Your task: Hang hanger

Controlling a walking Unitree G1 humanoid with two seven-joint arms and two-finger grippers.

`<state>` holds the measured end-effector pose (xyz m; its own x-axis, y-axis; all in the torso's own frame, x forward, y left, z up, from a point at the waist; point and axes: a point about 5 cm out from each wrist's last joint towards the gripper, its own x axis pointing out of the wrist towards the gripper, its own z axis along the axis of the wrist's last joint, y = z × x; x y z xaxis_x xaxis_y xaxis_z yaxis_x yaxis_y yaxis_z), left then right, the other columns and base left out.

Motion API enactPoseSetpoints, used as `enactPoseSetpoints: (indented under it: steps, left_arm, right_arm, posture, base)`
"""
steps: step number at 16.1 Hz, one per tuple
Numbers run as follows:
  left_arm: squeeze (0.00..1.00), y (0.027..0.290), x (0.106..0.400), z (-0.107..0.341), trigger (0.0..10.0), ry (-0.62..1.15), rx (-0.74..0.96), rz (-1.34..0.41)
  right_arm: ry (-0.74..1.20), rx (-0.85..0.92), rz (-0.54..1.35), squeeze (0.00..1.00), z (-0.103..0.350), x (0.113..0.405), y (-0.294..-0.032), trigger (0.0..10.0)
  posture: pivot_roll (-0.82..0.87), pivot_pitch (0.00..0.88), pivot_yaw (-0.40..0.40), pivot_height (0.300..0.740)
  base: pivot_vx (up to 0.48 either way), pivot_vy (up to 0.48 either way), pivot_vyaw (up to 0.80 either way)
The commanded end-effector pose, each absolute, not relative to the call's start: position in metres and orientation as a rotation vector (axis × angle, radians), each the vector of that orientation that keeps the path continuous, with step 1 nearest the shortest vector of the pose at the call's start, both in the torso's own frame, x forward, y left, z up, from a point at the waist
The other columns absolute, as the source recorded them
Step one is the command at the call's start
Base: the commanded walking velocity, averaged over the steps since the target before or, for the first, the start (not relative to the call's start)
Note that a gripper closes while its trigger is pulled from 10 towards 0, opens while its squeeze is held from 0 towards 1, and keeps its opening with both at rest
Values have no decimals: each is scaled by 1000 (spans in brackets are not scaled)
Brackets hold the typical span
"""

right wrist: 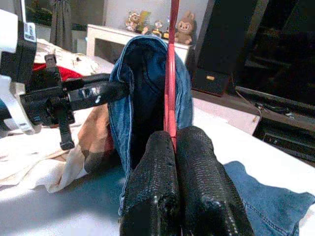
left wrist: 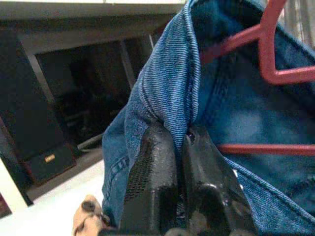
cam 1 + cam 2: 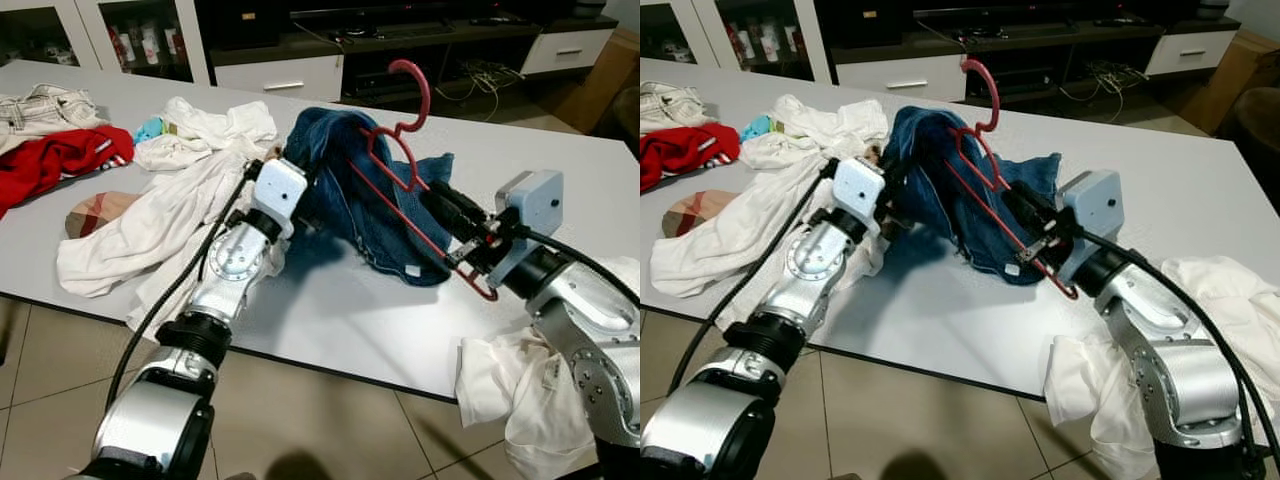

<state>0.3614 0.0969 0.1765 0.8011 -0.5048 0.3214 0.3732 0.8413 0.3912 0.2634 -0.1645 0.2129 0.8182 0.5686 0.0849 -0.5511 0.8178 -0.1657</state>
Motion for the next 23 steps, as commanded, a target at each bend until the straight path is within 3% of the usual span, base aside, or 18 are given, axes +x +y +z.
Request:
enactPoseSetpoints:
  steps: [1, 5, 9, 10, 11, 12, 13, 14, 17, 18, 20, 21, 23]
  left_arm:
    - [0, 88, 359, 212, 0, -608, 337, -525]
    - [0, 71, 348, 232, 0, -751, 400, -638]
    - [0, 64, 346, 233, 0, -769, 463, -670]
    - [0, 66, 348, 231, 8353, -742, 464, -655]
    - [0, 68, 351, 228, 8353, -716, 464, -643]
    - [0, 75, 356, 222, 10000, -658, 459, -616]
    - [0, 83, 358, 216, 10000, -617, 460, -596]
    - [1000, 86, 357, 215, 10000, -618, 439, -592]
    - [1000, 90, 359, 216, 10000, -614, 448, -567]
    - [0, 91, 361, 217, 10000, -600, 447, -556]
    - [0, 92, 360, 222, 10000, -622, 430, -554]
    - [1000, 96, 358, 227, 10000, -669, 450, -537]
    - [1000, 95, 352, 224, 10000, -688, 494, -597]
  right_arm:
    - [-143, -196, 604, 0, 213, 263, -164, 10000]
    - [-159, -204, 607, 0, 212, 267, -155, 10000]
    - [-188, -186, 591, 0, 214, 271, -150, 10000]
    - [-189, -187, 585, 0, 215, 272, -151, 10000]
    - [-189, -188, 580, 0, 215, 272, -153, 10000]
    - [-186, -186, 563, 0, 215, 272, -158, 10000]
    - [-183, -188, 551, 0, 215, 272, -162, 10000]
    - [-181, -189, 548, 0, 214, 272, -163, 10000]
    - [-179, -187, 545, 0, 213, 272, -164, 10000]
    - [-180, -181, 544, 0, 213, 272, -164, 10000]
    - [-183, -172, 539, 0, 214, 273, -164, 10000]
    - [-185, -166, 528, 0, 214, 274, -165, 10000]
    - [-185, -159, 514, 0, 213, 276, -165, 10000]
  posture:
    - [-88, 0, -18, 740]
    - [-86, 0, -17, 740]
    - [-82, 0, -15, 740]
    - [-82, 0, -15, 740]
    - [-82, 0, -15, 740]
    - [-82, 0, -15, 740]
    - [-87, 0, -14, 740]
    - [-88, 0, -15, 740]
    - [-88, 0, -15, 740]
    - [-80, 0, -22, 740]
    - [-80, 0, -22, 740]
    - [-80, 0, -22, 740]
    - [-76, 0, -20, 740]
  base:
    - [0, 0, 0]
    - [0, 0, 0]
    - [0, 0, 0]
    - [0, 0, 0]
    - [0, 0, 0]
    - [0, 0, 0]
    - [0, 0, 0]
    - [0, 0, 0]
    - [0, 0, 0]
    - [0, 0, 0]
    - [0, 0, 0]
    - [0, 0, 0]
    - [0, 0, 0]
